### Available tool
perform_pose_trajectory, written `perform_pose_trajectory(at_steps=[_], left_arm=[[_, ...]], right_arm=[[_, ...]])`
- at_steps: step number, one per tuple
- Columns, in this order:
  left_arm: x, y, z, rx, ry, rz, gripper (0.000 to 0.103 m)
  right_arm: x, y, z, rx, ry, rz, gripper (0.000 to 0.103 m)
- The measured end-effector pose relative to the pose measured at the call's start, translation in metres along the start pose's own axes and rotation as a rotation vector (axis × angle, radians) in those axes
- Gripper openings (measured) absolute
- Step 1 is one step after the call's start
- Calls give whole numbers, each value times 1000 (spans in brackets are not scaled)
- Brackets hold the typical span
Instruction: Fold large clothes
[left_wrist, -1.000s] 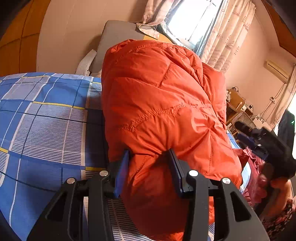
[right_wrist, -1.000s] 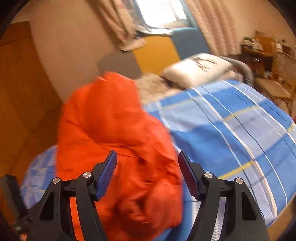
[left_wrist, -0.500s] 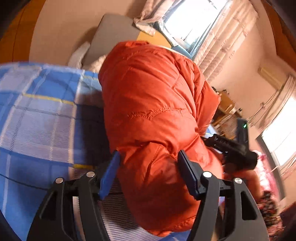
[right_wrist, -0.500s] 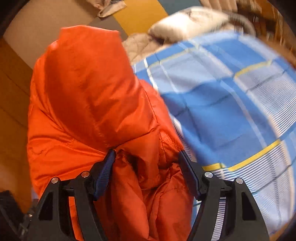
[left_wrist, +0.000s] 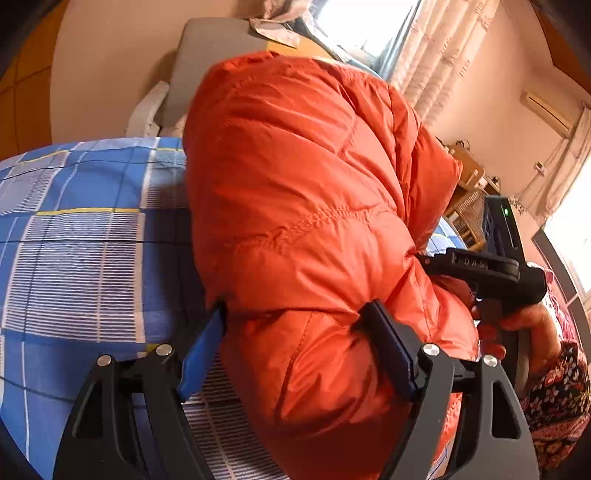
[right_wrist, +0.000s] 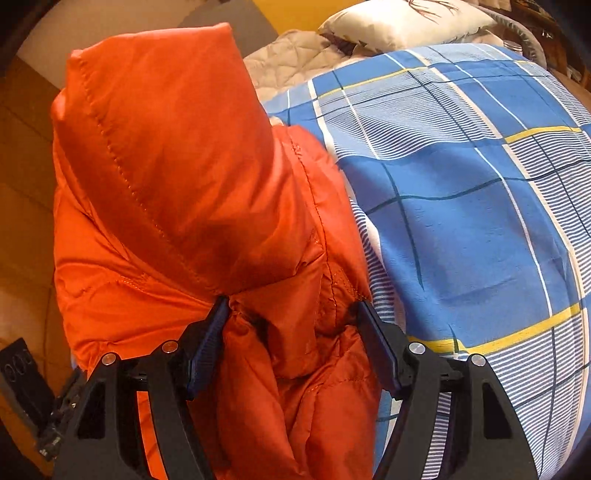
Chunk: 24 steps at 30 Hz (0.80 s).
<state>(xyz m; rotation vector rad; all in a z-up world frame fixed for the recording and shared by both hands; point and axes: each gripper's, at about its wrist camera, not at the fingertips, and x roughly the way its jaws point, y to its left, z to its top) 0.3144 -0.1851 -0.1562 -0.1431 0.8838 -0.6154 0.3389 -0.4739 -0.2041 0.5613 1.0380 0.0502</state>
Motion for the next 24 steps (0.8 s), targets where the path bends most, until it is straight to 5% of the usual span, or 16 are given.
perform_pose_trajectory(at_steps=[3, 8, 15, 24], left_arm=[[2, 1, 0, 0, 3, -26, 63], [-2, -5, 1, 25, -3, -11, 47], [-28, -5, 7, 66, -61, 32, 32], [-78, -7, 29, 199, -203, 147, 26]], right_arm=[[1, -2, 1, 11, 2, 49, 60], [-4, 12, 5, -46, -9, 53, 28], [-15, 37, -2, -83, -50, 96, 21], [-24, 89, -9, -130, -139, 210, 20]])
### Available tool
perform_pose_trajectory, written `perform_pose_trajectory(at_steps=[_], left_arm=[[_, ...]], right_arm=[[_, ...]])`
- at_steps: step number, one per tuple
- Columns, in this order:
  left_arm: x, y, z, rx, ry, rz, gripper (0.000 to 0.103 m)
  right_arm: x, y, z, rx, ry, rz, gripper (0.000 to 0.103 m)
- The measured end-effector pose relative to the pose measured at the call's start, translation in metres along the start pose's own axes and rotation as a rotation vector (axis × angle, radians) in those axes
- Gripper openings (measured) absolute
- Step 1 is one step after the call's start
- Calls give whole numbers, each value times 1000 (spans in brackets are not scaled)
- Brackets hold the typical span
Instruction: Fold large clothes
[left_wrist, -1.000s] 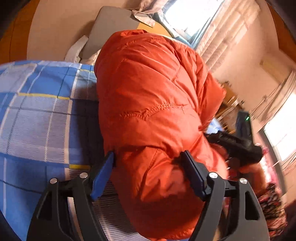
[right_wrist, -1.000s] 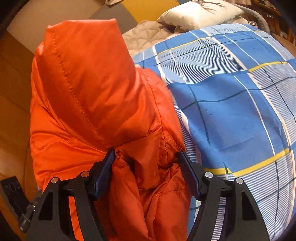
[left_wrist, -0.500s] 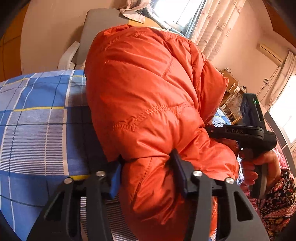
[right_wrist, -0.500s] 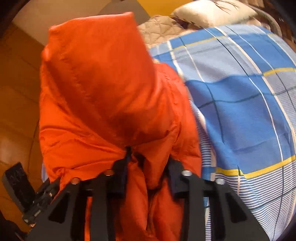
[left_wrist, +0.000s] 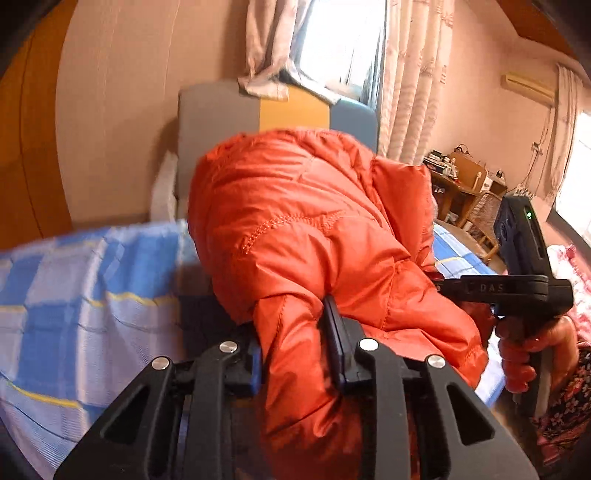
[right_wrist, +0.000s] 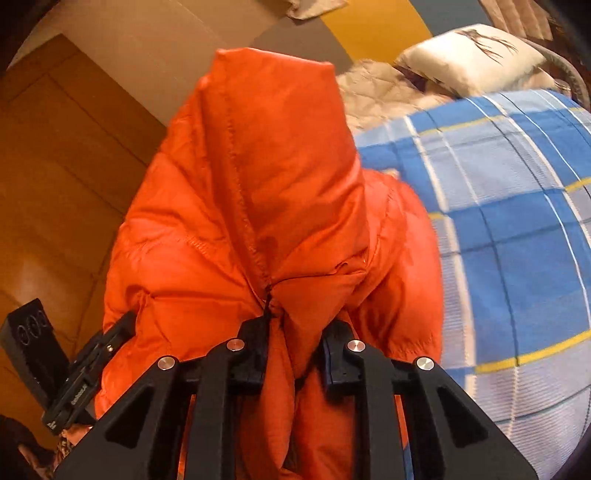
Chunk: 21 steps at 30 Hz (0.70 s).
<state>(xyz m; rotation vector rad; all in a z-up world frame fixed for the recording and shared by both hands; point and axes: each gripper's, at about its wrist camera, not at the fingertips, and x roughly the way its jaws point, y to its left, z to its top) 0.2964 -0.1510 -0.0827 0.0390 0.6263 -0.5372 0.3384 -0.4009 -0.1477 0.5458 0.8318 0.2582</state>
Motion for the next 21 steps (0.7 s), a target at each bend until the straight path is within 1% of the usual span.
perform_pose_trajectory(at_steps=[2, 7, 9, 12, 14, 15, 16, 17, 18, 19, 20, 21], left_arm=[[-9, 5, 3, 15, -21, 23, 25], [-25, 37, 5, 15, -70, 107, 22], [-30, 53, 2, 1, -74, 133, 21], [-22, 71, -14, -15, -13, 154, 22], [-19, 76, -28, -13, 9, 151, 24], [-17, 75, -36, -4, 15, 150, 27], [-16, 74, -41, 2, 19, 146, 29], [-16, 74, -45, 2, 22, 135, 32], [-15, 75, -47, -5, 25, 119, 37], [-14, 76, -47, -12, 32, 101, 38], [-13, 77, -47, -20, 36, 89, 39], [-13, 78, -46, -26, 37, 83, 41]], right_arm=[[7, 16, 1, -30, -7, 13, 20], [27, 43, 4, -63, -43, 70, 20], [34, 52, 3, -82, -66, 61, 19], [36, 51, -2, -30, -91, 28, 19], [35, 55, -16, -21, -100, -30, 19], [32, 63, -26, -35, -107, -65, 19], [32, 64, -34, -52, -115, -116, 19], [33, 61, -37, -56, -120, -143, 20], [35, 57, -38, -52, -126, -172, 22], [35, 54, -39, -45, -132, -202, 28], [35, 50, -38, -40, -137, -227, 41], [34, 46, -37, -43, -150, -251, 47]])
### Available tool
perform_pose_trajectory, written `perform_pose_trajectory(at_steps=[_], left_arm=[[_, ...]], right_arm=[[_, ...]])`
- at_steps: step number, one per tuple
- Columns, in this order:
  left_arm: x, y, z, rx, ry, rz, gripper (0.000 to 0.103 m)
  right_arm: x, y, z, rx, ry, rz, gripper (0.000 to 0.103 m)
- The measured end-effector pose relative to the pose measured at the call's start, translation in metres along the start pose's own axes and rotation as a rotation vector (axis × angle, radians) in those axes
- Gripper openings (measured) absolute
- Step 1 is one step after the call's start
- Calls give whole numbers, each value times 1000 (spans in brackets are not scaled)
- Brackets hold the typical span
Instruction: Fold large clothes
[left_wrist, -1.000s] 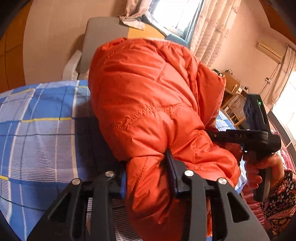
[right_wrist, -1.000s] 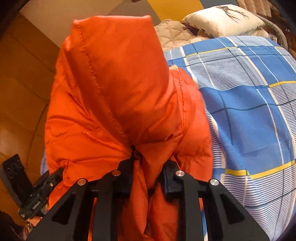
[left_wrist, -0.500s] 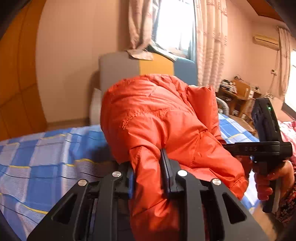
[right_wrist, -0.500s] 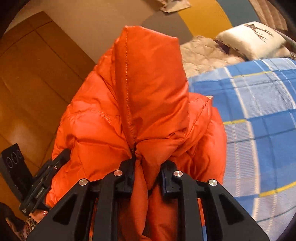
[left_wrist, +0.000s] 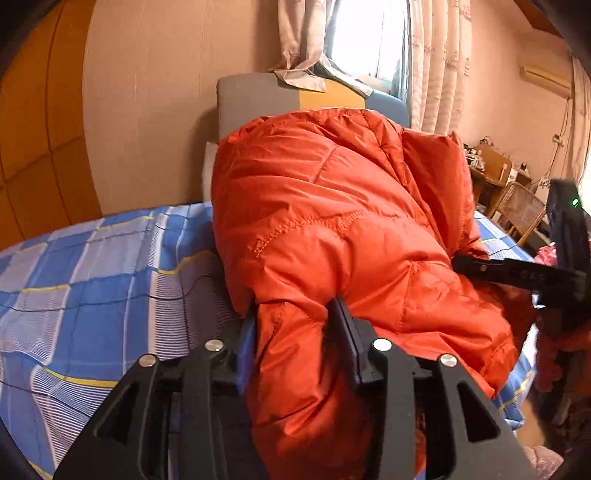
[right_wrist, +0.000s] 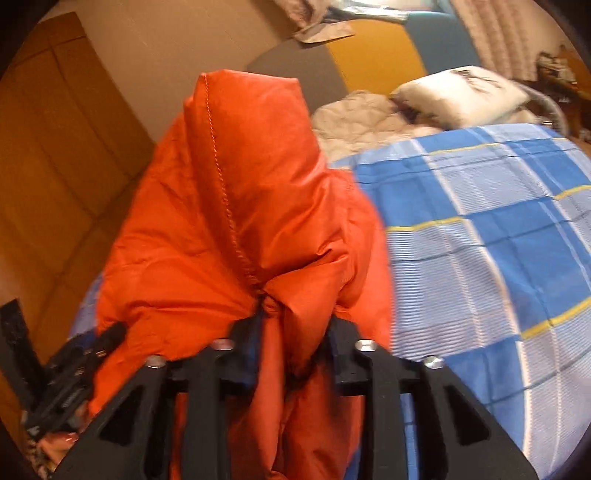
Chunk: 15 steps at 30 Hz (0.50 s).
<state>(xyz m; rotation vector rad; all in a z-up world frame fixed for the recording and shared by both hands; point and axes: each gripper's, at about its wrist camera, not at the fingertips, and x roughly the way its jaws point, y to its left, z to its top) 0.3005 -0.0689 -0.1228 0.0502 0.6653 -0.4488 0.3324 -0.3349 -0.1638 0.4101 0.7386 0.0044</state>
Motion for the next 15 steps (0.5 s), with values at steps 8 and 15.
perform_pose_trajectory(at_steps=[8, 15], left_arm=[[25, 18, -3, -129, 92, -110, 55], [28, 3, -3, -85, 79, -76, 36]], right_arm=[[52, -36, 13, 123, 251, 122, 90], [74, -52, 19, 246, 316, 387, 37]])
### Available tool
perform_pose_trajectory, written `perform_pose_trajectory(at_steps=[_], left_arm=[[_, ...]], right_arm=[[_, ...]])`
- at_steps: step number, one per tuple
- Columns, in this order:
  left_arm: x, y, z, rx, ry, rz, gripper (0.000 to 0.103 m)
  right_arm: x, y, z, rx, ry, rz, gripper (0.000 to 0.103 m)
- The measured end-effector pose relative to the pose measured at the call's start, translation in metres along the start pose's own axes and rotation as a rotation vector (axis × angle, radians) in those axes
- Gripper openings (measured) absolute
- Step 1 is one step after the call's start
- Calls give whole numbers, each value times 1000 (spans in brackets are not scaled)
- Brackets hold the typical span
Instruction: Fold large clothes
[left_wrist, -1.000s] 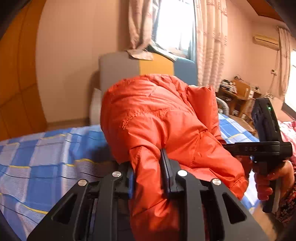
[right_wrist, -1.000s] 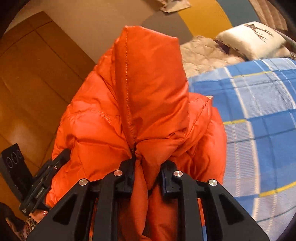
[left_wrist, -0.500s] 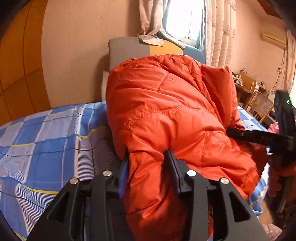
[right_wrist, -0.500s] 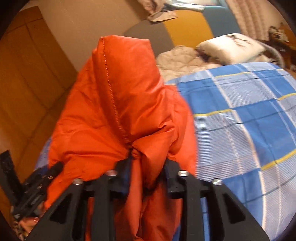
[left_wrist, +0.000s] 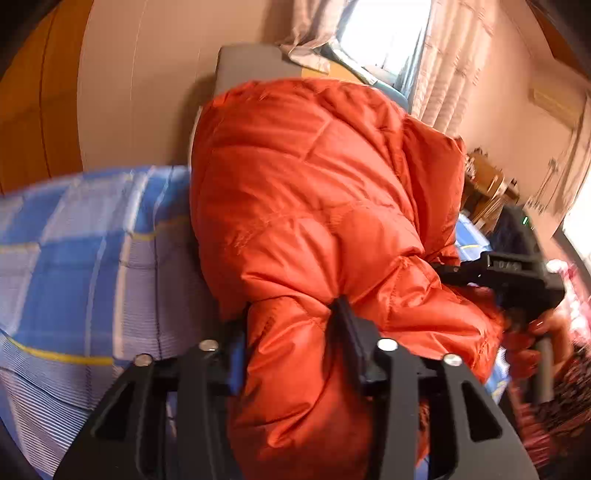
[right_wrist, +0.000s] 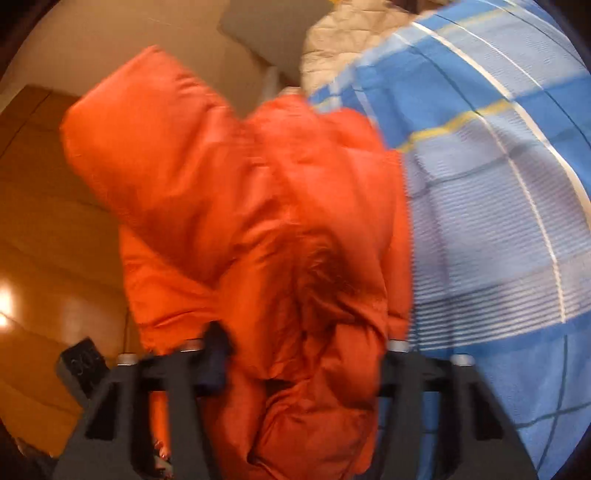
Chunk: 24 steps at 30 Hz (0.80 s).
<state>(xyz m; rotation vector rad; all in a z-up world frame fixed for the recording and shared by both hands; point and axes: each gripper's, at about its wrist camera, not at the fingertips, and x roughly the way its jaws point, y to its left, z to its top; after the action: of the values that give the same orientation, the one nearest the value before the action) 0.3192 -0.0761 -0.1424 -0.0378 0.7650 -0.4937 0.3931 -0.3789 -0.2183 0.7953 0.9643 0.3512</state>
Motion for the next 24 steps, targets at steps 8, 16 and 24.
perform_pose_trajectory(at_steps=[8, 16, 24], left_arm=[[-41, 0, 22, 22, -189, 46, 27], [-28, 43, 27, 54, -179, 216, 27], [-18, 75, -9, -109, -140, 230, 65]], right_arm=[[-17, 62, 9, -205, -128, 81, 26], [42, 97, 11, -376, -178, -16, 26], [54, 69, 4, -271, -196, -81, 58]])
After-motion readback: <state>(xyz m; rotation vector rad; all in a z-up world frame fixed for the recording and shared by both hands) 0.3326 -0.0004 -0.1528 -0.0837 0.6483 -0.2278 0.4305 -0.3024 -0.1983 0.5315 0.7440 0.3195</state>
